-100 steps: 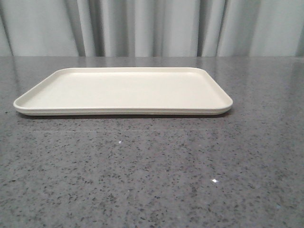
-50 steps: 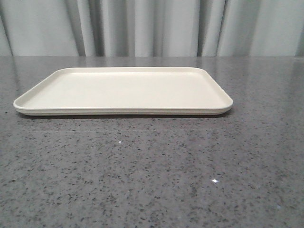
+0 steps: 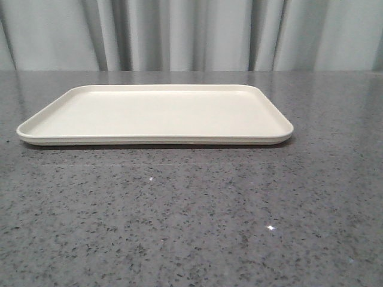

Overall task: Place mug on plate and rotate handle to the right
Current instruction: 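Lower the open left gripper onto the white mug's rim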

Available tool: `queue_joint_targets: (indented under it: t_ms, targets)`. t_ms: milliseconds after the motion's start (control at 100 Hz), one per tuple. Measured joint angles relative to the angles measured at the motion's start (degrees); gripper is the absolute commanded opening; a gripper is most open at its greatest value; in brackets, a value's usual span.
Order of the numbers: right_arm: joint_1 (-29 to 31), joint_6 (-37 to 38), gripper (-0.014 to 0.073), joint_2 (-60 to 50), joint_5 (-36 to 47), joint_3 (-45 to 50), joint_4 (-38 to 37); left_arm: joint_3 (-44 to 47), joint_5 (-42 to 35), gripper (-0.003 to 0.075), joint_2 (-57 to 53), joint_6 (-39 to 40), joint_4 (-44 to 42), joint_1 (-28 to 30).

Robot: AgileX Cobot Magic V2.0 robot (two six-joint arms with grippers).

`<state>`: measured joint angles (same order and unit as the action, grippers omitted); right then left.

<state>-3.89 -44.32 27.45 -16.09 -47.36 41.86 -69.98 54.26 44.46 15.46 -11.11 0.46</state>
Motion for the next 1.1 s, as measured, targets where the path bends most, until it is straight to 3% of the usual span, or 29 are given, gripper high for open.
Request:
queue_joint_targets:
  t_ms: [560,1100]
  targets:
    - [0.00,0.00,0.0414,1.29,-0.44,-0.57,-0.87,-0.92,15.65,0.0367,10.57,-3.87,-0.11,0.00]
    - [0.00,-0.09,0.0414,1.29,-2.68,-0.57,-0.94,8.00,17.88,0.0367,10.72,-6.52,3.14,0.00]
